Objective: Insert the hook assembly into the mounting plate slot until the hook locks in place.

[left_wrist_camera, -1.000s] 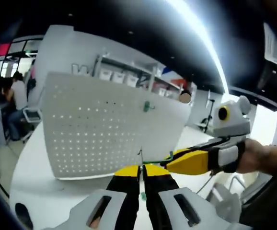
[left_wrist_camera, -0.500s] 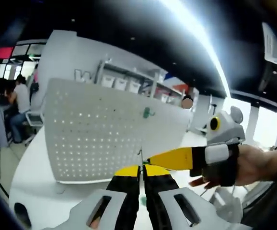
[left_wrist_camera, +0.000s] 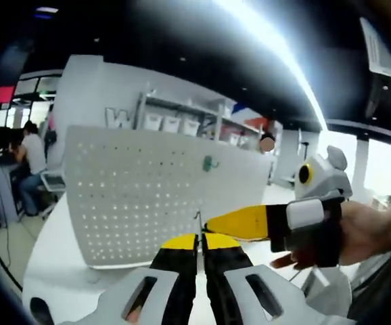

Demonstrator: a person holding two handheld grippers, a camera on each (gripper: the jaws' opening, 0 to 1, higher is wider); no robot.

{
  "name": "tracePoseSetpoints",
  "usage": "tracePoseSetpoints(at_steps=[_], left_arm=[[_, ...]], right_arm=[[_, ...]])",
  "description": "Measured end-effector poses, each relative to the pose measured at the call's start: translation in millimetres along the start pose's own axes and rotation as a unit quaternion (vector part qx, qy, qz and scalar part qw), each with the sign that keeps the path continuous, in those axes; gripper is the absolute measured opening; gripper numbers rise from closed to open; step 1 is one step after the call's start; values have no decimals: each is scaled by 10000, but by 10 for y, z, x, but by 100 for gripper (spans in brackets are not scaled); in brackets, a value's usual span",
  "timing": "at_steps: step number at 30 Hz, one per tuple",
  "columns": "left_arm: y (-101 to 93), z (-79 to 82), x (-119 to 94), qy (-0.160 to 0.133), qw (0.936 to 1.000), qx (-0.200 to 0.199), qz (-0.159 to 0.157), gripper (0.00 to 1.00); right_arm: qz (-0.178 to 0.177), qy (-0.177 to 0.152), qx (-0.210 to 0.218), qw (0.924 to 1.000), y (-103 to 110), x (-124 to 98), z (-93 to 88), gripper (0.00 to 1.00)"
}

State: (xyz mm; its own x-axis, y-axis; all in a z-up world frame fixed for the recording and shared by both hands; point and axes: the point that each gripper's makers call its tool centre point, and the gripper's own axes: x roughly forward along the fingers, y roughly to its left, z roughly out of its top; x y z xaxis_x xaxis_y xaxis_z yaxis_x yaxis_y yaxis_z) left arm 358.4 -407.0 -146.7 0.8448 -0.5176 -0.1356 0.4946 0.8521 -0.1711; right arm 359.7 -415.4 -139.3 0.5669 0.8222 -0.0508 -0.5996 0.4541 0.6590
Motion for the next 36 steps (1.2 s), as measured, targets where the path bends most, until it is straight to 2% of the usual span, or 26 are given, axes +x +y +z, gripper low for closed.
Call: tracePoseSetpoints(at_steps=[7, 10, 11, 15, 17, 21, 25, 31, 33, 36], left_arm=[[-14, -95, 18, 265, 9995, -88, -134, 3], [-35, -129, 27, 398, 9988, -106, -249, 4], [-38, -141, 27, 442, 9986, -89, -277, 4], [-46, -173, 19, 517, 9980, -62, -345, 5], [-52, -201, 18, 580, 9974, -115, -414, 8], [-27, -241, 6, 639, 9972, -124, -355, 24], [-40, -260, -13, 685, 9967, -178, -401, 35], [-19, -273, -33, 710, 9966, -263, -313, 62], [-26, -284, -40, 798, 9959, -323, -294, 75], [-72, -234, -71, 774, 9961, -281, -328, 87]], right_arm=[[-46, 114, -255, 9996, -18, -16, -60, 0], [-65, 177, -541, 9984, -17, -30, -82, 0], [-81, 213, -806, 9965, -26, -30, -90, 0], [-123, 292, -1293, 9911, -2, -25, -108, 0], [-143, 283, -1404, 9896, -1, -29, -100, 0], [-177, 293, -1511, 9879, -26, -47, -72, 0], [-251, 270, -1666, 9853, -64, -78, -27, 0], [-359, 220, -1804, 9827, -116, -131, 28, 0], [-359, 210, -1754, 9836, -115, -155, 53, 0], [-411, 244, -1994, 9788, -122, -190, 91, 0]])
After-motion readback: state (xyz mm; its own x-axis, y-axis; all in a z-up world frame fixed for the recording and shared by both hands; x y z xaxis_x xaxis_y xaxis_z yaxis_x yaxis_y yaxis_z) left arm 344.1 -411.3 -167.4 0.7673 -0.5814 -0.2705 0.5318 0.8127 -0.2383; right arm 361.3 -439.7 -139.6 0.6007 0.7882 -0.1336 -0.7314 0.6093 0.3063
